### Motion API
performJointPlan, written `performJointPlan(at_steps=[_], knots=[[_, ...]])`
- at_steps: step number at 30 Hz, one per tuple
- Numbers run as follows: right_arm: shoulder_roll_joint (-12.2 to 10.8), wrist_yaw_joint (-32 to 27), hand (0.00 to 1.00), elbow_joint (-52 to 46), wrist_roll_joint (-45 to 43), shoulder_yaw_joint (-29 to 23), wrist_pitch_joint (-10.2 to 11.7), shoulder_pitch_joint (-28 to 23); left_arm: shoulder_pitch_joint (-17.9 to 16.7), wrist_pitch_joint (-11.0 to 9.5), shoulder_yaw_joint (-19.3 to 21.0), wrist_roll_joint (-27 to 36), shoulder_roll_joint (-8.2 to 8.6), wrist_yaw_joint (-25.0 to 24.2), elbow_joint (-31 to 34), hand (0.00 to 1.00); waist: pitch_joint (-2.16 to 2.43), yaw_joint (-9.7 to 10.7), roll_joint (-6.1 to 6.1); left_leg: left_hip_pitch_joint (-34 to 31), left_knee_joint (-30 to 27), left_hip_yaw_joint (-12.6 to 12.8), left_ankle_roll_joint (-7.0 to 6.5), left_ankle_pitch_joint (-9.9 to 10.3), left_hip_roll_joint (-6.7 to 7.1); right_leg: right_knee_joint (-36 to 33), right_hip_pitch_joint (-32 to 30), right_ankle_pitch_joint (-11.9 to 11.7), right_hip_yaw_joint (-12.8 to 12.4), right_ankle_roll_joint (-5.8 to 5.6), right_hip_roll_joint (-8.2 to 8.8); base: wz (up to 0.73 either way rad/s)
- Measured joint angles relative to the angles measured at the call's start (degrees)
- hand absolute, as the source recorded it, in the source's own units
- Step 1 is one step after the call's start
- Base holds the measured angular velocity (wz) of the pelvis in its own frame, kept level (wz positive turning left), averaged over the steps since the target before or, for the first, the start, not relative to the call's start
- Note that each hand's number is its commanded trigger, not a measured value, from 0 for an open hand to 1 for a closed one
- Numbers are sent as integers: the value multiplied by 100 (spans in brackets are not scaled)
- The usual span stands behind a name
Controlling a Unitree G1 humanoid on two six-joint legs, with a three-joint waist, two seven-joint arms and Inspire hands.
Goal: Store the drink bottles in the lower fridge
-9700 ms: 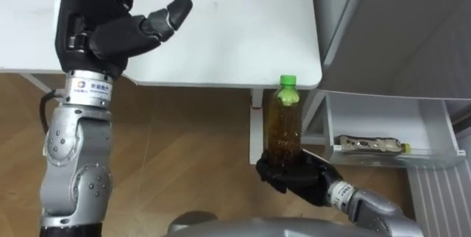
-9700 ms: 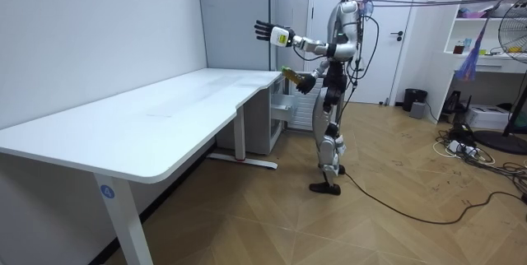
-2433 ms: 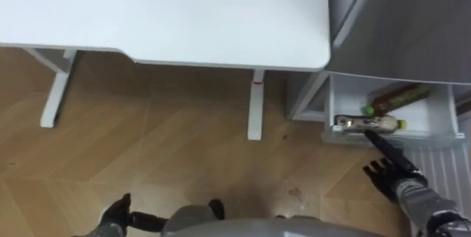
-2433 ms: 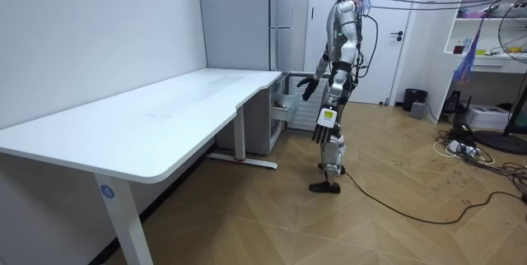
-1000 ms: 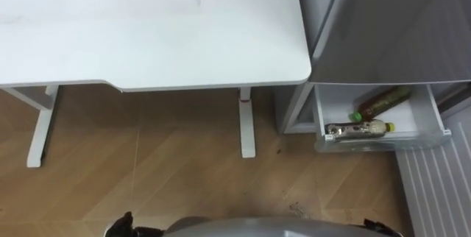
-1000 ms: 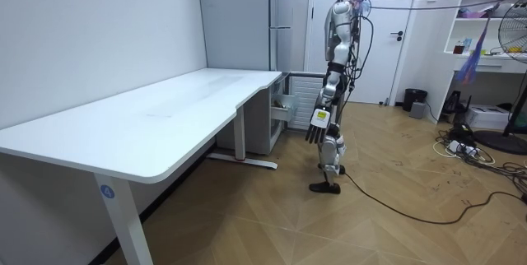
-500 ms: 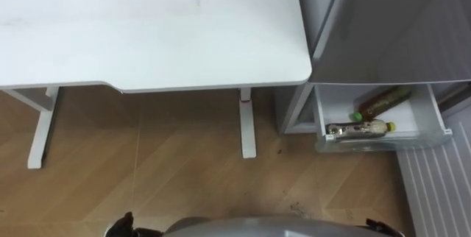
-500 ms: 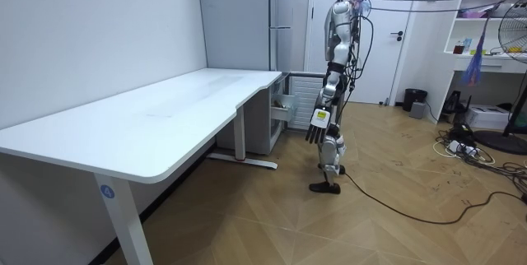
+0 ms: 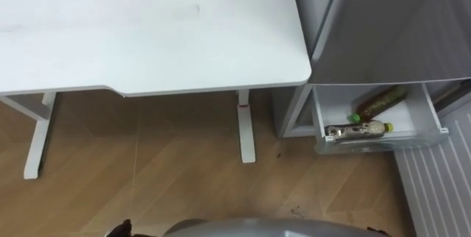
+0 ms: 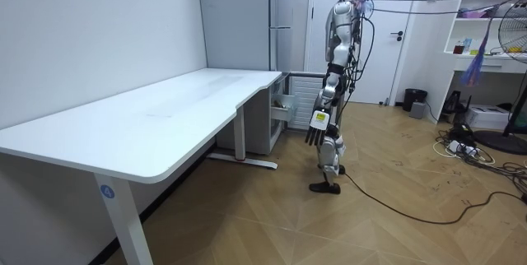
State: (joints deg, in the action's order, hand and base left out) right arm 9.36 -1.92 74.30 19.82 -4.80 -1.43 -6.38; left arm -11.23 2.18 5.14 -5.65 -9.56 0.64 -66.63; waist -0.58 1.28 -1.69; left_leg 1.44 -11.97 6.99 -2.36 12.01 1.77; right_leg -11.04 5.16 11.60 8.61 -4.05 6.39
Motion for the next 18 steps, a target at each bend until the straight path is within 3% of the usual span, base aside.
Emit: performJointPlan(at_steps=[2, 6, 9, 12, 14, 18], knots=[[0, -1, 0, -1, 39, -58, 0, 4, -75, 11, 38, -169, 5, -1, -3, 0, -10, 3, -3, 9, -120, 51, -26, 80, -8, -90, 41, 14, -14, -23, 16, -12], [-5, -13, 0, -3, 495, -173, -48, -38, -178, 40, 36, -396, 4, -20, -32, 0, -24, 22, 27, 43, -379, 46, -128, 241, -27, -454, 39, 18, 257, -30, 91, 1], [-2, -52, 0, -3, 762, -402, -131, 8, -193, 73, 45, -407, -2, -70, -91, 0, -28, 7, 39, 69, -507, 43, -227, 330, -29, -705, -19, 7, 259, -48, 163, -2], [6, -55, 0, -93, 1024, -609, -234, 18, -225, 177, 94, -406, -37, -138, -75, 0, 15, 41, 115, 64, -677, 37, -332, 444, -15, -900, -49, -15, 261, -79, 229, 1], [17, -98, 0, -172, 1228, -660, -255, 35, -224, 208, 90, -410, -86, -140, -56, 0, 21, 18, 127, 63, -697, 34, -381, 470, 3, -1077, -157, -32, 228, -74, 274, 3], [29, -109, 0, -199, 1757, -681, -237, 315, -167, 196, 98, -405, -285, -248, -45, 0, 44, 9, 168, -122, -758, 41, -432, 445, -2, -1148, -408, -137, 77, -87, 300, -2]])
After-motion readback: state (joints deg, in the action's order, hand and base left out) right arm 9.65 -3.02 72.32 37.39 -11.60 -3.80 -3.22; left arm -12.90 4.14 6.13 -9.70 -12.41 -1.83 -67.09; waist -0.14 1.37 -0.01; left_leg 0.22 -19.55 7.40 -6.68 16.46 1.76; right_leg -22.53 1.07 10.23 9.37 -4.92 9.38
